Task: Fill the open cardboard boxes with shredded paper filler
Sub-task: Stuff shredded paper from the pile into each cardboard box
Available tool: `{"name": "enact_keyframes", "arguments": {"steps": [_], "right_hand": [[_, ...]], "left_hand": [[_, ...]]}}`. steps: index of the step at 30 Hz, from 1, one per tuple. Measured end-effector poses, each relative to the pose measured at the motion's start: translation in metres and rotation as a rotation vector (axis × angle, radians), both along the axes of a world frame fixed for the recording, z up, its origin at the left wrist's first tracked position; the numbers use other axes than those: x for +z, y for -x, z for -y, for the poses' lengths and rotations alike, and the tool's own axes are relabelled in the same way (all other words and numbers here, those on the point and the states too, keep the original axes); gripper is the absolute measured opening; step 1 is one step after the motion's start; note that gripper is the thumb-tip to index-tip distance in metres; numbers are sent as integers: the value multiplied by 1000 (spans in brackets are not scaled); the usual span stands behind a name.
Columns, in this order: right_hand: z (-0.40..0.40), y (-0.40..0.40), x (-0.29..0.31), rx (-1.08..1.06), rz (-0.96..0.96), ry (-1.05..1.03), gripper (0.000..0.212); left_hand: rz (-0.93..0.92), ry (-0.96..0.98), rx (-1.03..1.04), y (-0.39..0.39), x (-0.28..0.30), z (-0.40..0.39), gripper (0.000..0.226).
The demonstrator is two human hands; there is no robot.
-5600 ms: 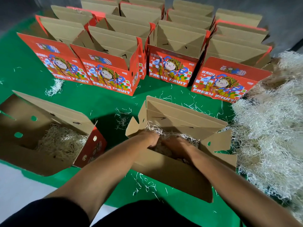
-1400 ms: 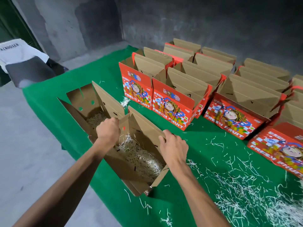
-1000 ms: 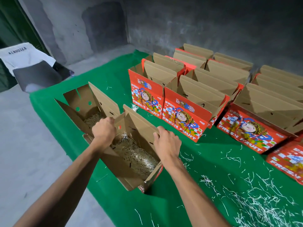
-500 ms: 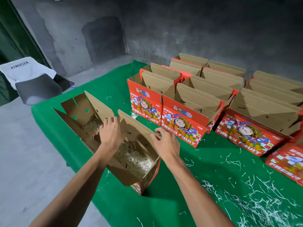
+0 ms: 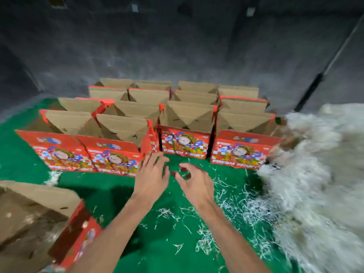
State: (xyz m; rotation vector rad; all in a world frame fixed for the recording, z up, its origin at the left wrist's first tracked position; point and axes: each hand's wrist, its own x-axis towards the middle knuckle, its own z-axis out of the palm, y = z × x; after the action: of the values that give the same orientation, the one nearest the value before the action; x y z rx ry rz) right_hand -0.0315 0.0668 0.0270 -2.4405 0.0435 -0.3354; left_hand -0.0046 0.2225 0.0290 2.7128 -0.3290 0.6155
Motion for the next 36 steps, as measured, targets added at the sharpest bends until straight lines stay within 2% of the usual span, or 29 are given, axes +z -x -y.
{"name": "enact_keyframes", "arguments": {"steps": [10,13,17,22,25,28,32,34,36], "right_hand": [[262,82,-36,-363,-110,-63,48],[318,99,-48,-427,-122,-60,48],[370,85,-56,-407,-138,-69,52],[400,25,-53,-385,-122,-63,45],[409,-20,-45,-362,-87,-52,43],[414,-72,-35,-330,-46,-67,37],[417,-135,-22,-335,-11,-146,38],[418,-161,-22,-375,-36,-190,37],[419,-181,-26,-438,-73,-230,34]], "left_hand": [[-222,11,-487,21,-50,287,30],[-256,-7,-548,27,-61,351,31],[-303,-85,-553,11,-65,411,38],[-292,-107,-501,-31,-55,444,49],[-169,-153,-431,-71,-39,448,50],[-63,-226,-385,-115,-22,443,62],[-123,-297,-218,-164,-14,430,77],[-185,-363,-189,-180,-17,426,66],[-274,-362,-220,-190,-22,422,45]]}}
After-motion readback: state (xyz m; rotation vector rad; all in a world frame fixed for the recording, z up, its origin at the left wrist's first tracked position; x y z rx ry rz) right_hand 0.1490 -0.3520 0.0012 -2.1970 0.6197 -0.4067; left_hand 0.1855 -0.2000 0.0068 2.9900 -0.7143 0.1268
